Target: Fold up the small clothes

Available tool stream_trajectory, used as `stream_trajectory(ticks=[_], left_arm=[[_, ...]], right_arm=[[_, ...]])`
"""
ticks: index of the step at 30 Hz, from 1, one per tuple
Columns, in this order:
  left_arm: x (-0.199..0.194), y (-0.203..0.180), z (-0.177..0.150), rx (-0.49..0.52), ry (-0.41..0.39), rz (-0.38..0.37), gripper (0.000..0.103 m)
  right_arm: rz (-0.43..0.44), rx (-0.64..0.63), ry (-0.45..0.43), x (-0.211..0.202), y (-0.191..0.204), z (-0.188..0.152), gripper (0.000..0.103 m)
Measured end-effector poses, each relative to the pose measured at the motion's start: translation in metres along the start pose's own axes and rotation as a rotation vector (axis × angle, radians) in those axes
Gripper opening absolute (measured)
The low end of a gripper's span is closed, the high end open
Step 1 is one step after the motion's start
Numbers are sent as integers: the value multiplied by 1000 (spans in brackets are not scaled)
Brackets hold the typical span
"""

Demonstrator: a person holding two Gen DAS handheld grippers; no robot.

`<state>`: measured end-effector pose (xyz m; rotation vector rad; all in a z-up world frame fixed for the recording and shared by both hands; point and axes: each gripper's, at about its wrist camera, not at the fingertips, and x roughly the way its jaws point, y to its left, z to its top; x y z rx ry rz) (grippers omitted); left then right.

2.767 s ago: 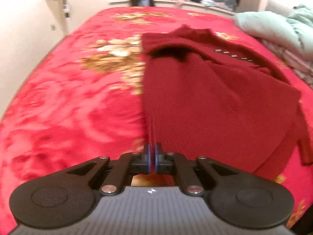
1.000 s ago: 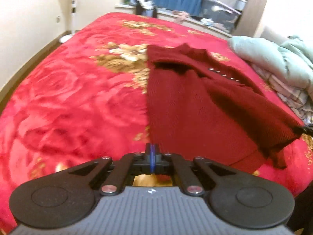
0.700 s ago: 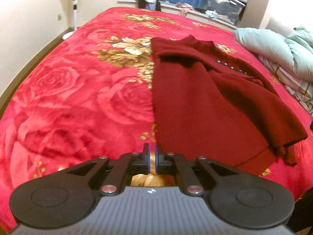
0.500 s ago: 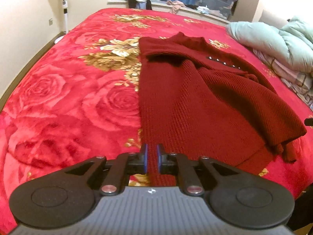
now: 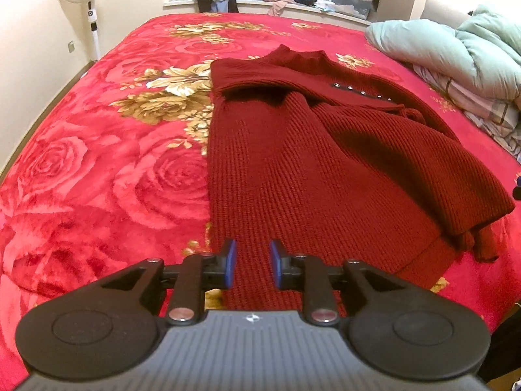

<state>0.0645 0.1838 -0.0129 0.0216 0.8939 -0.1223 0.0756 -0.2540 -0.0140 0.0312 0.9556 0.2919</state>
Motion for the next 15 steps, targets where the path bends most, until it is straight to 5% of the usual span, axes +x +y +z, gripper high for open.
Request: stream_trajectory(ticks=[3, 8, 15], left_arm=[[2, -3, 1, 6, -4, 5, 40], [6, -8, 4, 13, -6, 8, 41], [11, -15, 6, 29, 0, 8, 42]], right_arm=[[-42, 0, -28, -2, 0, 2, 102], [-133, -3, -47, -3, 6, 9, 102], [-103, 78, -59, 4, 3, 12, 102]])
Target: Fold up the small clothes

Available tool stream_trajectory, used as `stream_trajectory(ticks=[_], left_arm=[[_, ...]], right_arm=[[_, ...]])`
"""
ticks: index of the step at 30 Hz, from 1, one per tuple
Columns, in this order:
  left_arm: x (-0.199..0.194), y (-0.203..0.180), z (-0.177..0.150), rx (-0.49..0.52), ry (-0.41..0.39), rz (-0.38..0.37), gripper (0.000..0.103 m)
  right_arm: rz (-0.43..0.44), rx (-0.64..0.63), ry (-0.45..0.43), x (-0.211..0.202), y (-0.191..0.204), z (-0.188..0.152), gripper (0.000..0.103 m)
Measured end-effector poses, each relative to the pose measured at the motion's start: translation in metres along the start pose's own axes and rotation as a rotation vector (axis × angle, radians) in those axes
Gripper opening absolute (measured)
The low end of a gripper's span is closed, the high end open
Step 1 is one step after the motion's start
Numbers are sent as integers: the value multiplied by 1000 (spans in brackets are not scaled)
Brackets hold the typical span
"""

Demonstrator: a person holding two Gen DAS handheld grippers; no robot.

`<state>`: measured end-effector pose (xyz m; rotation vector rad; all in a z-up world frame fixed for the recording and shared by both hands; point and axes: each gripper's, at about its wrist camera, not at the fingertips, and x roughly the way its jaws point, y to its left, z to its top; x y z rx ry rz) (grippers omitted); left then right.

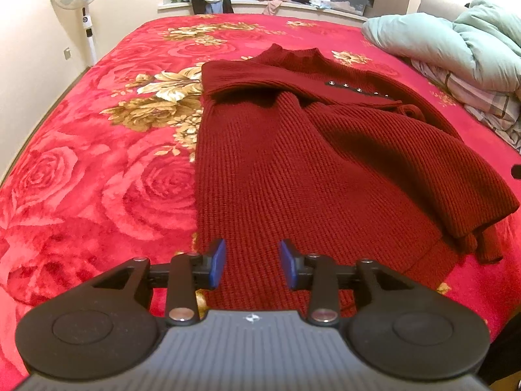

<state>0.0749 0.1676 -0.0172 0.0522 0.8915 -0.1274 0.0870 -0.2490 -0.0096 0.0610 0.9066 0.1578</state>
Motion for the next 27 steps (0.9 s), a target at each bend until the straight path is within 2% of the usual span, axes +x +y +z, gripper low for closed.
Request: stream_trajectory(ticks=[7, 10, 13, 15, 19, 23, 27], left_arm=[[3, 0, 1, -4, -2, 12, 47], [4, 1, 2, -10, -2, 18, 49], [4, 1, 2, -13, -10, 26, 50], [4, 1, 3, -18, -20, 34, 55], [2, 2, 5, -29, -43, 55, 61], [1, 4, 8, -44, -70, 85, 63], [-1, 6, 9, -66, -98, 99, 72]], right_arm=[[-79, 11, -50, 7, 2, 7, 102], [-87, 6, -63, 10, 3, 7, 100], [-49, 4, -121, 8, 1, 6, 100], [-9, -8, -147, 7, -2, 6, 100], [57, 9, -128, 12, -9, 7, 100], [62, 21, -123, 11, -10, 9, 100], [61, 60, -149, 8, -14, 12, 100]])
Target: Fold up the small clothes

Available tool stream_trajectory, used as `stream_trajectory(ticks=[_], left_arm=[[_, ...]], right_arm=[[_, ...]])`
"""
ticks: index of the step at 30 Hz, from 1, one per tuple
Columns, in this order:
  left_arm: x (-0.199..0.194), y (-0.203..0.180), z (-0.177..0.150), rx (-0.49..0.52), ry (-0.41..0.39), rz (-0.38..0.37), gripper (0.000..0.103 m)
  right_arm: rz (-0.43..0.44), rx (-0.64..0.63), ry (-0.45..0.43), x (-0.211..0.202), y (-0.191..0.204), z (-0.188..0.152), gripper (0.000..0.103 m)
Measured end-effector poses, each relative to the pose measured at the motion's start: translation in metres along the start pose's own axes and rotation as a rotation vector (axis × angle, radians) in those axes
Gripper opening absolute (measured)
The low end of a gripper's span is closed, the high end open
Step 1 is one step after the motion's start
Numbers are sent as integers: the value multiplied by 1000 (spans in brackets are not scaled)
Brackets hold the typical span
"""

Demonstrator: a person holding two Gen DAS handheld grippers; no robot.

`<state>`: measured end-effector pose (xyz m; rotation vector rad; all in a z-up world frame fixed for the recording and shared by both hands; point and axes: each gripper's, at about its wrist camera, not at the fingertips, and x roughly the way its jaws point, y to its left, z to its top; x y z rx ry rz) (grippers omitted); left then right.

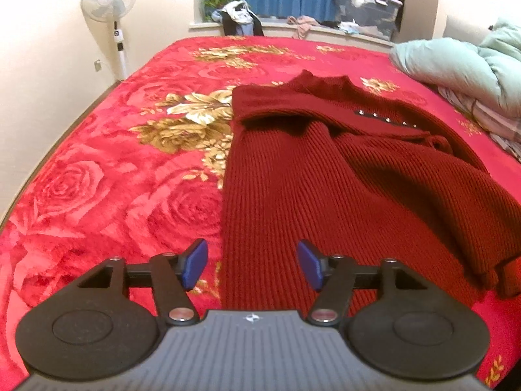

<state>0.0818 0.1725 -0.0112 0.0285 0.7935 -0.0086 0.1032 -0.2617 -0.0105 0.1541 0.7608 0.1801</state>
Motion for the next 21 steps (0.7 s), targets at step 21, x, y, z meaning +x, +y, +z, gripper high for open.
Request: stream_trajectory(ticks=[21], left_arm=[[62, 30, -25, -163, 249, 6, 69]], right_arm=[[115, 177, 216, 65, -13, -9, 98]])
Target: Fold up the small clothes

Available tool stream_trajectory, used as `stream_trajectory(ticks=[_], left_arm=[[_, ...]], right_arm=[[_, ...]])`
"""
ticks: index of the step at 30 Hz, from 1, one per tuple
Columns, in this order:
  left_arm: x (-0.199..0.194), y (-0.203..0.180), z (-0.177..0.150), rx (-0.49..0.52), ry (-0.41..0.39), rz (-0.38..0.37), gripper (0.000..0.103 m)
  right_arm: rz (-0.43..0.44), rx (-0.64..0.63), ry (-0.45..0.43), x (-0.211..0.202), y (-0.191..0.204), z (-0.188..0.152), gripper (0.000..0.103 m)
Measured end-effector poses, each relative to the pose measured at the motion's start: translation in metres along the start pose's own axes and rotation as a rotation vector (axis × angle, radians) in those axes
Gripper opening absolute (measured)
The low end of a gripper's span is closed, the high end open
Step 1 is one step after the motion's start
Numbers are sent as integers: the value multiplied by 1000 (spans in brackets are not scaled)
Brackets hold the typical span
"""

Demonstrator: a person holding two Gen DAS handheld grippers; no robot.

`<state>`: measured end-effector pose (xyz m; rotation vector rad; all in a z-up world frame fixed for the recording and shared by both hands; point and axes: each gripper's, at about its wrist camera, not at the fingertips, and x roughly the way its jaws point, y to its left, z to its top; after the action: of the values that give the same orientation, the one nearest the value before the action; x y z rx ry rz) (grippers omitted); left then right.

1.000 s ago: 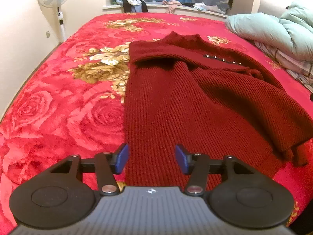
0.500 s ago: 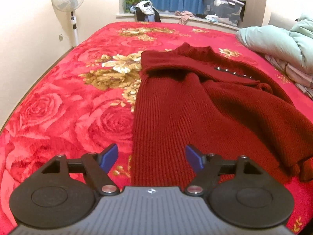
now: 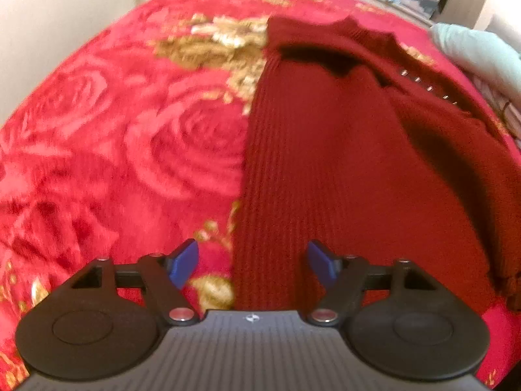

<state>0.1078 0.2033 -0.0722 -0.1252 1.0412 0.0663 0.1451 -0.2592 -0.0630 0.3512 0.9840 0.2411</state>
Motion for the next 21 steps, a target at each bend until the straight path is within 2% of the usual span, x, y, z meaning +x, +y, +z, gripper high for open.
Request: stream_trajectory(ticks=[2, 5, 8, 9, 10, 11, 12, 13, 16, 18, 21], left_arm=[[6, 4, -1, -14, 20, -20, 65], [7, 3, -2, 10, 13, -45, 48], [5, -3, -3, 31, 6, -75, 24], [3, -5, -3, 40, -1, -72, 15], [1, -6, -4, 49, -6, -71, 14], [0, -6, -4, 49, -11, -75, 13], [-3, -4, -4, 44, -20, -81, 11], [-8, -3, -4, 40, -34, -86, 11], [-32, -1, -6, 40, -94, -120, 10], [-55, 0, -6, 50, -148, -146, 6], [-102, 10, -15, 24, -229, -216, 5]], right_arm=[[0, -7, 53, 6, 2, -5, 98], [12, -23, 142, 19, 5, -13, 97], [17, -29, 191, 30, 7, -23, 78], [16, -26, 201, 32, 8, -25, 66], [10, -29, 207, 33, 10, -27, 58], [-2, -41, 205, 32, 12, -28, 55], [-7, -50, 199, 31, 13, -28, 45], [4, -45, 192, 29, 13, -27, 30], [29, -30, 126, 9, 11, -23, 14], [43, -64, 53, -15, 16, -18, 8], [111, -101, -51, -65, 25, -13, 7]])
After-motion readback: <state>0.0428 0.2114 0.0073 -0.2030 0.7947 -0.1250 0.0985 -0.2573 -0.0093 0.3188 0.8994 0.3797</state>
